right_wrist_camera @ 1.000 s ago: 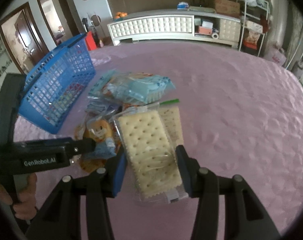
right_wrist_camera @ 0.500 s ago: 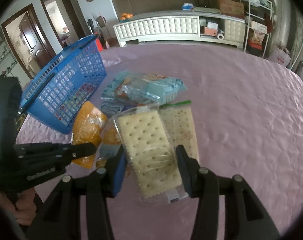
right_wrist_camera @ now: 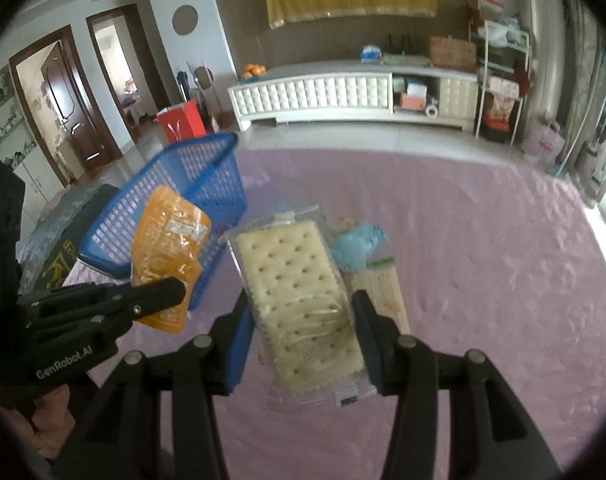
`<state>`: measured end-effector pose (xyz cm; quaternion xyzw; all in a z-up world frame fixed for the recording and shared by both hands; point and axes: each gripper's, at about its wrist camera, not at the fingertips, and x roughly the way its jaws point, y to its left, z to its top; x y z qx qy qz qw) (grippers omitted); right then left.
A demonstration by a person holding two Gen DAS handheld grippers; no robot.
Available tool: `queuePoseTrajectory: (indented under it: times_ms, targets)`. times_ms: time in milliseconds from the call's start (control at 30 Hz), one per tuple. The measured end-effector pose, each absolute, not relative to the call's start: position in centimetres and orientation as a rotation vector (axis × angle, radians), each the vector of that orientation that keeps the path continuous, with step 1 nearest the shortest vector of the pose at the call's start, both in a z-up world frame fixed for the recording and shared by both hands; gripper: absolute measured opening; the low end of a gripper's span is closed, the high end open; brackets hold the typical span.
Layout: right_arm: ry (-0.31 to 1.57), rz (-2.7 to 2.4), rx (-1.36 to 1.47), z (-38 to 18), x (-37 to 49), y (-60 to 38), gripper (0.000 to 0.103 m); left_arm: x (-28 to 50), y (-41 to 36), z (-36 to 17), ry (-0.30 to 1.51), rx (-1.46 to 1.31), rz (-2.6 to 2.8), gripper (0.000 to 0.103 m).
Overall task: Organize snacks
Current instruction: 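Carry the orange bag over the basket and release it with the left tool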
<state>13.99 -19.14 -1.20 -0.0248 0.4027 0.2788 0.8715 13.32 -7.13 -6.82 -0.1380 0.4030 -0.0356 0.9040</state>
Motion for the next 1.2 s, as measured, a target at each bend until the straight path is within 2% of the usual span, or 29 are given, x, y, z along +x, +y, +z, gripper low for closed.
queuePoseTrajectory:
  times_ms: [267, 633, 933, 1200]
  targets:
    - [0.762, 0.595, -0.102, 2.7, 12.3, -15.0, 0.053, 11.4, -3.2, -2.9, 0.751, -0.238, -0.066, 0.008]
    - [0.703, 0.638, -0.106, 5.1, 12.9, -9.3, 0.053, 11.3, 2.7, -0.1, 0.711, -0.160, -0.013, 0.008]
    - [0.717, 0.662, -0.144, 4.6, 13.8, -5.5, 0.053, 13.1, 6.8, -1.0, 0.747, -0.139, 0.017, 0.008]
    - [0.772, 0.647, -0.168, 2.3, 14.7, -3.7, 0.053, 15.1, 9.1, -5.4, 0.835, -0.141, 0.017, 0.008]
